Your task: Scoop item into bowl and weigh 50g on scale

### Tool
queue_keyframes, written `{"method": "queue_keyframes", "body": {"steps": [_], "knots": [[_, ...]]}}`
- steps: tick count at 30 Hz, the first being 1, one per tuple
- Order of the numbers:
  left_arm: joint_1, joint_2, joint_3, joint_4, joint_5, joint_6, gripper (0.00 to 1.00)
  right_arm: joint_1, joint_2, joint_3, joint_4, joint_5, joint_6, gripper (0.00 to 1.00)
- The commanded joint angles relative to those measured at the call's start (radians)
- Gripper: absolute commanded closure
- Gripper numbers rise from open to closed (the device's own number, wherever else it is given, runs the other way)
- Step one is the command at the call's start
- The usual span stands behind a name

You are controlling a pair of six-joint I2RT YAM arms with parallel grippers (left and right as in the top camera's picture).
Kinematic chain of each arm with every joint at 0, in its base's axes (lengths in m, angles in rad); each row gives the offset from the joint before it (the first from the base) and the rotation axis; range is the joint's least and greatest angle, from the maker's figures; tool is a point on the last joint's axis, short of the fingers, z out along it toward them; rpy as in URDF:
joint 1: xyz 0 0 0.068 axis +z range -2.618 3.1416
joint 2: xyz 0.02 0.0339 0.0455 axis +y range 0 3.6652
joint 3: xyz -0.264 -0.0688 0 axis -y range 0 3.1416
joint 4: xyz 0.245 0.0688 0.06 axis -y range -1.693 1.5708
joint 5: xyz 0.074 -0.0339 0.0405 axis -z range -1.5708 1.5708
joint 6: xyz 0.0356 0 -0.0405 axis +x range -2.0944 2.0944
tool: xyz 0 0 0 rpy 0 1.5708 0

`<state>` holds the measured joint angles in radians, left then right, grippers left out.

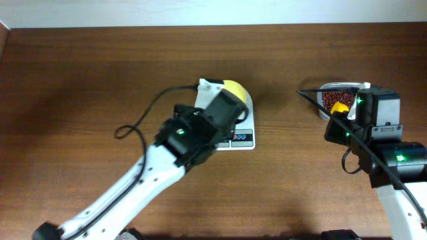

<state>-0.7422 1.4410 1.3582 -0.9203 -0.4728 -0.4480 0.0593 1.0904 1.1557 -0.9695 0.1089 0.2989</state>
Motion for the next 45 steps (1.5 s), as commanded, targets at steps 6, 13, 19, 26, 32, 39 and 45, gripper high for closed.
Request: {"method": "queue_keyframes", "body": {"steps": [6,13,19,26,32,39,45], "knots": [[0.115,-0.101,-0.006,-0.007,0.354,0.669,0.01,-0.001,0.001,0.022,-0.004,0.020,-0.007,0.96],[0.224,-0.099,-0.006,-0.008,0.470,0.742,0.01,-0.001,0.013,0.022,-0.004,0.020,-0.008,0.96],[0.248,-0.099,-0.008,-0.016,0.523,0.837,0.01,-0.001,0.053,0.022,-0.003,0.020,-0.007,0.96],[0.280,-0.099,-0.036,-0.020,0.611,0.839,0.01,-0.001,0.056,0.022,-0.002,0.020,-0.007,0.96],[0.444,-0.108,-0.047,0.003,0.773,0.840,0.01,-0.001,0.055,0.022,-0.003,0.019,-0.006,0.96],[0.481,-0.238,-0.263,0.153,0.858,0.843,0.01,-0.001,0.042,0.022,0.001,0.008,0.011,0.96],[0.481,-0.335,-0.284,0.149,0.823,0.847,0.01,-0.001,0.038,0.023,0.000,0.001,0.024,0.96]]}}
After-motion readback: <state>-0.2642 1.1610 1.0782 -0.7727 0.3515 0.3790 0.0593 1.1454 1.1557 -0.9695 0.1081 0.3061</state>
